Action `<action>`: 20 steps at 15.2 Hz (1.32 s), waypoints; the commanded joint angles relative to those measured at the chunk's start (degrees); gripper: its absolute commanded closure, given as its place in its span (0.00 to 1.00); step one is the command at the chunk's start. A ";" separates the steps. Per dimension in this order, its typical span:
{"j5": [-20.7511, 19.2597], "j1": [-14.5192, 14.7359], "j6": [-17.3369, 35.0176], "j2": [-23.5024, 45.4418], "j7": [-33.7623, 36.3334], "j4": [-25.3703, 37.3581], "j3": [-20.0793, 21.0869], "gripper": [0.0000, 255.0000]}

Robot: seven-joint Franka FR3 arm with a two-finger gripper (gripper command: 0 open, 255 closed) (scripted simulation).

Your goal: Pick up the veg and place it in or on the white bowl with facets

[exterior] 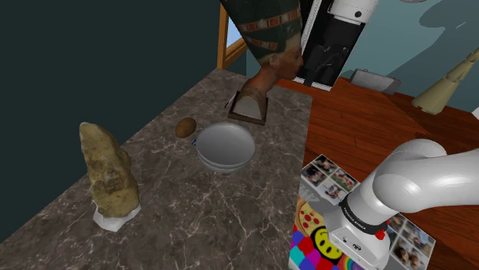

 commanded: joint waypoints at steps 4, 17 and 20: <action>1.97 0.11 2.07 4.01 7.07 1.16 4.68 0.00; 2.24 -1.20 9.30 30.79 38.09 15.95 21.62 0.00; -0.14 -1.05 9.89 38.71 45.61 21.48 24.14 0.00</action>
